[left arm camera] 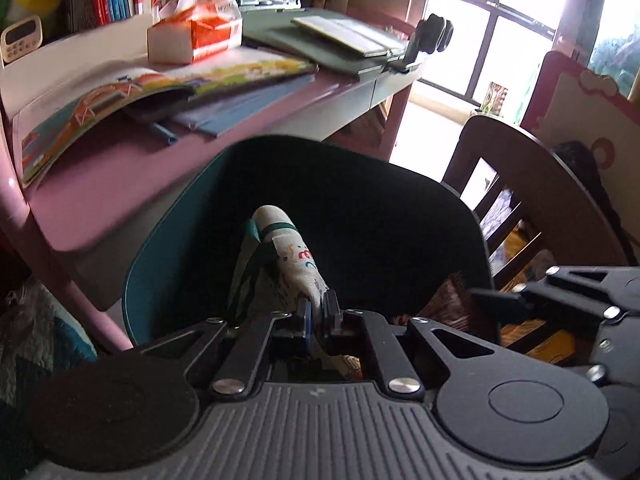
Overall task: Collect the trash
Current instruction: 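Open both tools to drop the gift bag and wrapper into the bin, then move both tools back down to the white tissues on the floor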
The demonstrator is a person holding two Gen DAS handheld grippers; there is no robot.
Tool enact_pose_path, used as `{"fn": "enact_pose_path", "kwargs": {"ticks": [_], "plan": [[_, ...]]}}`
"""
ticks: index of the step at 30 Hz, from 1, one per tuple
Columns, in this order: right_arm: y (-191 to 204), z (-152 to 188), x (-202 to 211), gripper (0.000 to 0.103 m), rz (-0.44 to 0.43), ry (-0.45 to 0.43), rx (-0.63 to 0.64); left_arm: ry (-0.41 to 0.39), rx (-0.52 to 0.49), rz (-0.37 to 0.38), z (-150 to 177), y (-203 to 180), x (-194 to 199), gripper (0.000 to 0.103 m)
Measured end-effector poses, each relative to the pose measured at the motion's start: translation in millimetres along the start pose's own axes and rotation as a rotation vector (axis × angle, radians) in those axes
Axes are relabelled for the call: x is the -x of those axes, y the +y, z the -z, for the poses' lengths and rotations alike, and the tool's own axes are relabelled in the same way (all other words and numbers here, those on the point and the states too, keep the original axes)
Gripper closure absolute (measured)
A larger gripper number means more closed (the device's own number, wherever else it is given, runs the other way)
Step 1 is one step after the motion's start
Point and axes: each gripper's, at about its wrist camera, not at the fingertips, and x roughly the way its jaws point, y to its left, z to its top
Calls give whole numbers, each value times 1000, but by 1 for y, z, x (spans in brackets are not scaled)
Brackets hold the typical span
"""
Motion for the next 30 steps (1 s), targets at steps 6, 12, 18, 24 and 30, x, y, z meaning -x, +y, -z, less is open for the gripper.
{"fn": "enact_pose_path", "kwargs": {"ticks": [6, 12, 18, 24, 30], "plan": [[-9, 2, 8, 52, -27, -13, -43, 36, 30, 9, 6, 6, -4, 94], [-9, 6, 23, 51, -52, -37, -59, -16, 11, 22, 12, 3, 21, 63], [-1, 10, 51, 51, -80, -72, -65, -73, 21, 40, 19, 7, 64, 60], [23, 14, 85, 49, -144, -115, -48, -122, 27, 17, 37, 20, 114, 54], [61, 18, 108, 47, -215, -139, -12, -147, 57, -27, 67, 46, 158, 54]]}}
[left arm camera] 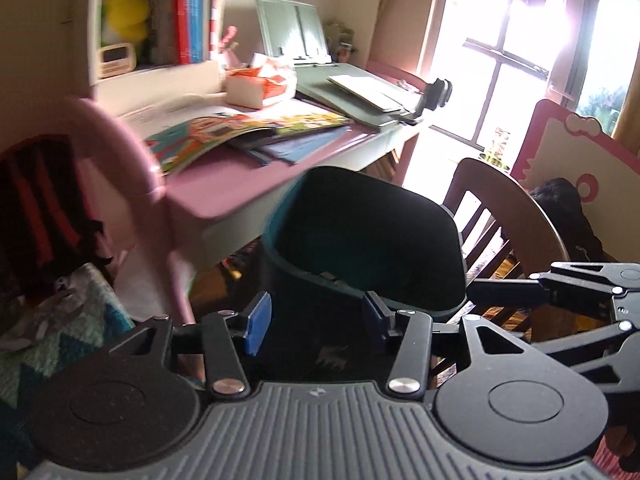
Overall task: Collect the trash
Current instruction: 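Move both tools back down to the white tissues on the floor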
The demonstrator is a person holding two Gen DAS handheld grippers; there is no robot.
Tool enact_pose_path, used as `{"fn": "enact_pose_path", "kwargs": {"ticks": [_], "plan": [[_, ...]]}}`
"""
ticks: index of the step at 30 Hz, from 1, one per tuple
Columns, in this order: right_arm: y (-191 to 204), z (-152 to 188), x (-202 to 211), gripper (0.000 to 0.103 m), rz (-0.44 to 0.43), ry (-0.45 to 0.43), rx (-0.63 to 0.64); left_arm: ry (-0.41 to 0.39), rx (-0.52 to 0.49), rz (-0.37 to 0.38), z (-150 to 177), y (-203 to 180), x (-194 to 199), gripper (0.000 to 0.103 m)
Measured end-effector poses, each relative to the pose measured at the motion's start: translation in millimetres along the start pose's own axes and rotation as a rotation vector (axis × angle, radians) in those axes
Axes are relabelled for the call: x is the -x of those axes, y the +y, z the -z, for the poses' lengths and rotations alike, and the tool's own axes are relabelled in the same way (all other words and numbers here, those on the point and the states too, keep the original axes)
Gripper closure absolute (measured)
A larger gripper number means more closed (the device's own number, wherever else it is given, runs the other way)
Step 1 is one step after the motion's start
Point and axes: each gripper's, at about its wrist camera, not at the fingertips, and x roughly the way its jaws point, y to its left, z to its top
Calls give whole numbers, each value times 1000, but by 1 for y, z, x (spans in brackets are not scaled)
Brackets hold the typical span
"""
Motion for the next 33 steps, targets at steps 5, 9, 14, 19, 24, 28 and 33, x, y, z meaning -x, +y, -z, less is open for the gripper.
{"fn": "enact_pose_path", "kwargs": {"ticks": [5, 9, 14, 19, 24, 28, 33], "plan": [[37, 2, 1, 46, -65, -11, 17, -9, 20, -55, 28, 31, 35, 44], [70, 6, -8, 45, -120, 0, 29, -19, 48, -90, 54, 61, 59, 39], [107, 18, -28, 45, -187, 41, 45, -27, 97, -151, 86, 103, 82, 29], [144, 37, -57, 45, -249, 99, 50, -19, 159, -192, 123, 144, 96, 21], [174, 60, -98, 44, -284, 175, 42, 18, 189, -246, 160, 179, 93, 20], [190, 82, -132, 44, -314, 239, 10, 46, 224, -257, 191, 208, 83, 20], [205, 111, -183, 44, -297, 336, -18, 95, 270, -245, 230, 242, 58, 18]]}}
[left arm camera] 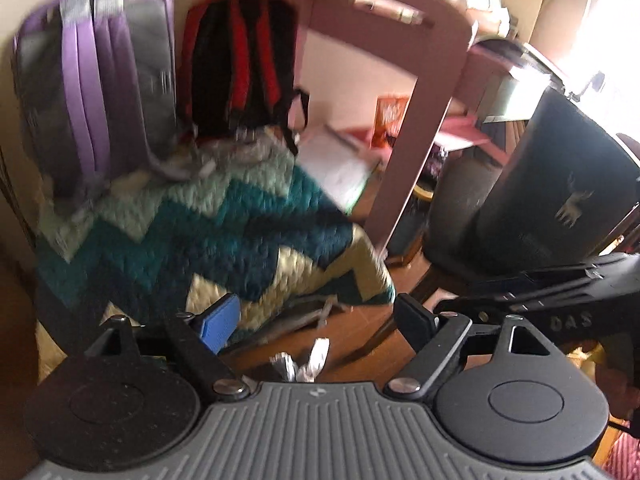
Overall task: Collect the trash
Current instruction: 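Move both tools back down to the white tissues on the floor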
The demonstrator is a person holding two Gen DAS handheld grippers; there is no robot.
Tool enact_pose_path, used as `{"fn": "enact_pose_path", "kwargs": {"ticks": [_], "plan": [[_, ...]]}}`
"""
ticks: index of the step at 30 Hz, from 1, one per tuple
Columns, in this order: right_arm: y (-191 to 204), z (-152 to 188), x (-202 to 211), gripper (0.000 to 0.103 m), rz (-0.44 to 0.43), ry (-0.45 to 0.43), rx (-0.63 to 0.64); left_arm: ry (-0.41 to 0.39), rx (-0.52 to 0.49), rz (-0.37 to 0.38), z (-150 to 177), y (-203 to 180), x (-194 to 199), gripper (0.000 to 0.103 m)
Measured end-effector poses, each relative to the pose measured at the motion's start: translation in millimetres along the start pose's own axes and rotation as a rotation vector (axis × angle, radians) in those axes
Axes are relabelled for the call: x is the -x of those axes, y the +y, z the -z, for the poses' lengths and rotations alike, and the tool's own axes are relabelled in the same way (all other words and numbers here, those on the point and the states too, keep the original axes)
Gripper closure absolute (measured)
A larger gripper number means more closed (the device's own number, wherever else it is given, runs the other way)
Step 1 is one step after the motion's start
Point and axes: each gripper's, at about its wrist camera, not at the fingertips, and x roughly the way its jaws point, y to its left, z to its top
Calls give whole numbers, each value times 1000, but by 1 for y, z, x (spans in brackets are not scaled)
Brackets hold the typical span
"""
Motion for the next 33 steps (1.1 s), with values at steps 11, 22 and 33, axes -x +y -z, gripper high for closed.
{"fn": "enact_pose_path", "kwargs": {"ticks": [11, 22, 33], "plan": [[-51, 25, -152, 44, 90, 189, -248, 150, 52, -41, 62, 62, -129, 4], [-133, 63, -301, 44, 211, 311, -518, 278, -36, -50, 116, 75, -272, 4], [-207, 106, -418, 44, 300, 425, -688, 418, -31, -44, 161, 86, -403, 4]]}}
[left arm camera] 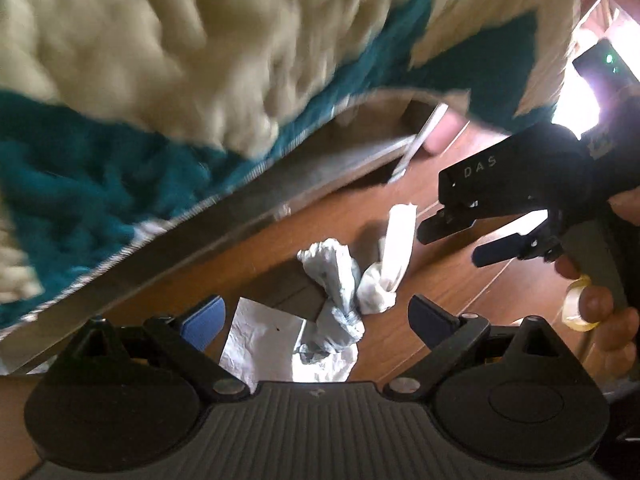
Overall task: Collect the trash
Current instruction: 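Move both tools back down to the white tissues on the floor, then grasp the crumpled white tissue with the left tool while the right tool grasps the tissue strip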
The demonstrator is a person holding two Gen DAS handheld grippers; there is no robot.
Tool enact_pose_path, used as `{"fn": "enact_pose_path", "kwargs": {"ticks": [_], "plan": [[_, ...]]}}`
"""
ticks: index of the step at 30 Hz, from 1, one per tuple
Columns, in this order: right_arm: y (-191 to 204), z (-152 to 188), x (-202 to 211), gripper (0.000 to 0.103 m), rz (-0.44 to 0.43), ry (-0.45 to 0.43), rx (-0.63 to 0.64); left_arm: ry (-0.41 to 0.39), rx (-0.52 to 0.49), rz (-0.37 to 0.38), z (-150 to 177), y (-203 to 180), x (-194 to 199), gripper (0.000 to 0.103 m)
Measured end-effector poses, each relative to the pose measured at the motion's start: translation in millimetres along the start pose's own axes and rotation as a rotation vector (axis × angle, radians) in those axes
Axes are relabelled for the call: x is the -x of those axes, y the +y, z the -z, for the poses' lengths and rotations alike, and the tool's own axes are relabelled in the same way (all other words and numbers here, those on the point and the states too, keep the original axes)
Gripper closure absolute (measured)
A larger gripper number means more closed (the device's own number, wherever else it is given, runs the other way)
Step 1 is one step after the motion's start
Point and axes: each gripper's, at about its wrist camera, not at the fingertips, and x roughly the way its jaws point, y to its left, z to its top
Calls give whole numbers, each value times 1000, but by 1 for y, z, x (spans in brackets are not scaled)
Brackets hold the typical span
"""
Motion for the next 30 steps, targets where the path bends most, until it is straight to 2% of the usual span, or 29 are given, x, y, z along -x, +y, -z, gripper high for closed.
{"fn": "enact_pose_path", "kwargs": {"ticks": [5, 12, 17, 24, 28, 30], "plan": [[-11, -10, -48, 44, 37, 57, -27, 61, -4, 8, 4, 3, -54, 4], [-13, -18, -87, 44, 45, 97, -27, 110, -43, 42, 6, -7, -106, 5], [-9, -22, -102, 45, 64, 93, -2, 148, -39, 53, 6, -9, -132, 33], [-8, -21, -116, 49, 65, 104, -1, 177, -40, 71, 7, -10, -146, 50], [-6, -19, -123, 76, 74, 119, 19, 196, -23, 83, 5, -11, -152, 66], [-5, -18, -125, 78, 82, 119, 26, 201, -2, 97, 5, -9, -155, 70]]}}
